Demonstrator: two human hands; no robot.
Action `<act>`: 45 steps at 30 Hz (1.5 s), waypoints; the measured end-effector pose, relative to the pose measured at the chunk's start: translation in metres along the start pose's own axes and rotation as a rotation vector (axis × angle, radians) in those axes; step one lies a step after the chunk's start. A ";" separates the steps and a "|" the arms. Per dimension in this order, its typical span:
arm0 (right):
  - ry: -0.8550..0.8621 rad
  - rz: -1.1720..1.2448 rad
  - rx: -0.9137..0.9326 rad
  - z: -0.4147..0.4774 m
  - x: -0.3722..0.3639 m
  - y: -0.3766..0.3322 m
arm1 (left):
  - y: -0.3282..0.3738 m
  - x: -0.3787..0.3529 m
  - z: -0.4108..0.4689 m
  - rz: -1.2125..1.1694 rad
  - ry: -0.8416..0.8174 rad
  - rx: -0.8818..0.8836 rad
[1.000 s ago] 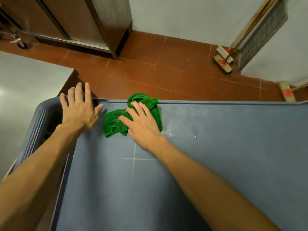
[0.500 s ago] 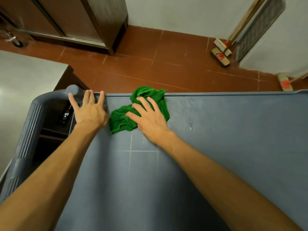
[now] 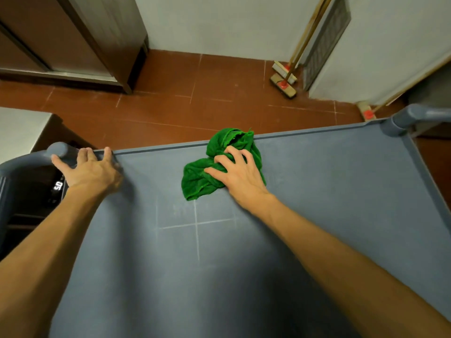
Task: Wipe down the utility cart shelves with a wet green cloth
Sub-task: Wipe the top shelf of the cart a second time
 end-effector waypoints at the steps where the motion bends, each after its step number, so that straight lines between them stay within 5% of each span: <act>1: 0.002 -0.001 -0.016 -0.006 -0.001 0.011 | 0.000 0.000 0.000 0.000 -0.006 0.001; 7: -0.006 0.038 -0.063 -0.029 -0.005 0.048 | 0.029 0.000 -0.018 -0.037 -0.010 0.053; 13: -0.012 0.025 -0.051 -0.031 -0.010 0.047 | 0.213 0.017 -0.071 -0.139 0.098 -0.729; 20: -0.019 0.053 -0.102 -0.036 -0.008 0.047 | 0.259 -0.004 -0.058 -0.135 -0.180 -0.625; 36: -0.009 -0.050 -0.238 -0.121 -0.026 0.177 | 0.254 -0.003 -0.053 -0.103 -0.205 -0.640; 45: -0.120 -0.148 -0.487 -0.189 -0.029 0.258 | 0.253 0.002 -0.068 -0.001 -0.176 -0.649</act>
Point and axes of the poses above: each hand's wrist, its own z-axis towards the middle knuckle, its own x-axis out of the back of the hand, y = z × x, the point moved 6 cm from there along z, towards the middle knuckle, and after that the axes turned 14 degrees about -z, right-handed, at the moved point
